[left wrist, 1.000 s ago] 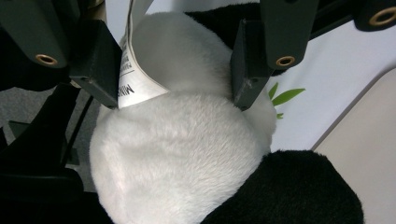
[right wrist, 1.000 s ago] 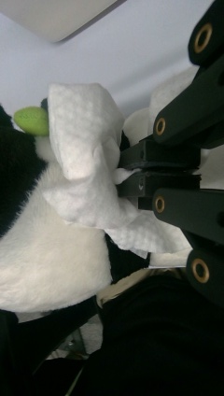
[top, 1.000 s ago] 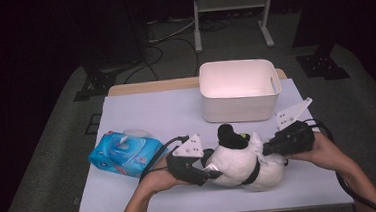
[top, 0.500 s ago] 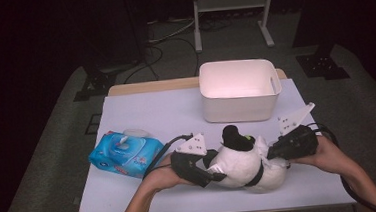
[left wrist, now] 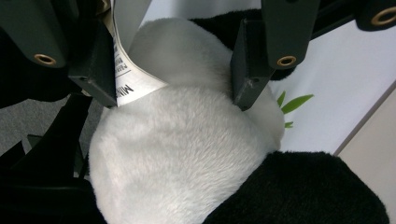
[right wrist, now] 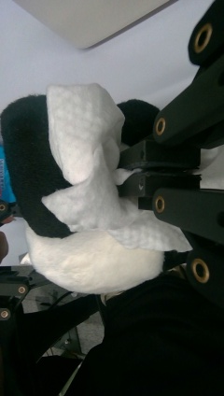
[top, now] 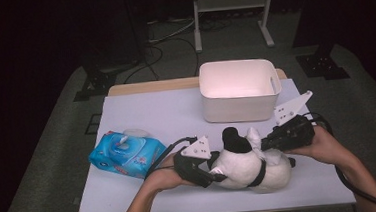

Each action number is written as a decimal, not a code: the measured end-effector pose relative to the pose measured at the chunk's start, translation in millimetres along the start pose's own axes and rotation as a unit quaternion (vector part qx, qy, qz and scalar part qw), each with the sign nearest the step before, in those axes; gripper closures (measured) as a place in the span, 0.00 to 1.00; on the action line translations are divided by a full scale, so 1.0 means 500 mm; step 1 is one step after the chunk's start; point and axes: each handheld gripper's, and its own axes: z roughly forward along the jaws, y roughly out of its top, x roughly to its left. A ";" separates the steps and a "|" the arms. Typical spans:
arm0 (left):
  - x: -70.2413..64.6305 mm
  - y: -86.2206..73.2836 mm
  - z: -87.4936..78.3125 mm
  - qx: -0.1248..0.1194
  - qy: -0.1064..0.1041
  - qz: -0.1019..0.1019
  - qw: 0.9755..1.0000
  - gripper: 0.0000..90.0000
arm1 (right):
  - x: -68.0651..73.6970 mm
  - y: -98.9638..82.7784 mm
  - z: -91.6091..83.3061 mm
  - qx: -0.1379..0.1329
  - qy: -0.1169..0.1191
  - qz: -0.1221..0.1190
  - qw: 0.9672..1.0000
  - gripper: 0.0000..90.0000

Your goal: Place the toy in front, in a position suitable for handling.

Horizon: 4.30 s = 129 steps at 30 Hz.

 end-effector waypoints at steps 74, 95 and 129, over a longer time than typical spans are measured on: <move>0.002 0.002 -0.008 0.006 0.015 -0.004 1.000 0.50 | -0.033 0.097 0.026 0.025 0.006 -0.017 1.000 0.96; 0.029 0.037 -0.055 0.005 0.055 -0.016 0.998 0.54 | -0.051 0.025 0.012 -0.042 0.045 0.042 0.997 0.96; 0.008 0.127 -0.012 -0.002 0.036 0.028 0.999 0.51 | 0.002 0.118 -0.022 0.052 0.001 -0.034 0.998 0.97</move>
